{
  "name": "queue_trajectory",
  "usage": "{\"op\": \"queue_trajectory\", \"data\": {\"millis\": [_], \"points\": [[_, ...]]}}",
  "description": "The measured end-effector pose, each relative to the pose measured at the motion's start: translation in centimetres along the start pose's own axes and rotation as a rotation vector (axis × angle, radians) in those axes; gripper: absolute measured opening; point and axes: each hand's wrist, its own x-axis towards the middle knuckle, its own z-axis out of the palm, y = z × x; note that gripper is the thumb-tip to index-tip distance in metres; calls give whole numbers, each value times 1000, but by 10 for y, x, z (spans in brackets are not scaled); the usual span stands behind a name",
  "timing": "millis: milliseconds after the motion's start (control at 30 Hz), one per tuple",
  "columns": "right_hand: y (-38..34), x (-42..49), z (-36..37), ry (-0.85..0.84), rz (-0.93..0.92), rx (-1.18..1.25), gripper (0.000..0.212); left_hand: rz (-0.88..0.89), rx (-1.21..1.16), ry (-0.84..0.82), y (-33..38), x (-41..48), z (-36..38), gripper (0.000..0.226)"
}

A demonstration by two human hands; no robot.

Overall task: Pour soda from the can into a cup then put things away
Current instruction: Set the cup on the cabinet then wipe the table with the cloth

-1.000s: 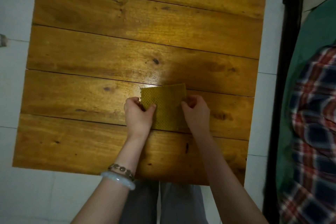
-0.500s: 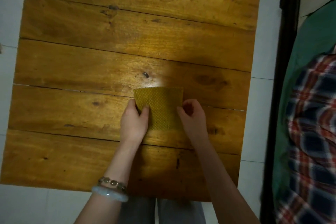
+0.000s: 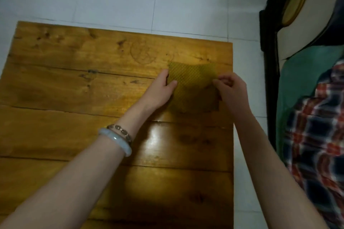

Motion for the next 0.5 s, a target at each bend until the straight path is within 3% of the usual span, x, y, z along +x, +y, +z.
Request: {"op": "queue_trajectory", "data": {"millis": [233, 500], "points": [[4, 81, -13, 61, 70, 26, 10, -12, 48, -18, 21, 86, 24, 37], [31, 113, -14, 167, 99, -19, 17, -21, 310, 20, 17, 121, 39, 47]]}}
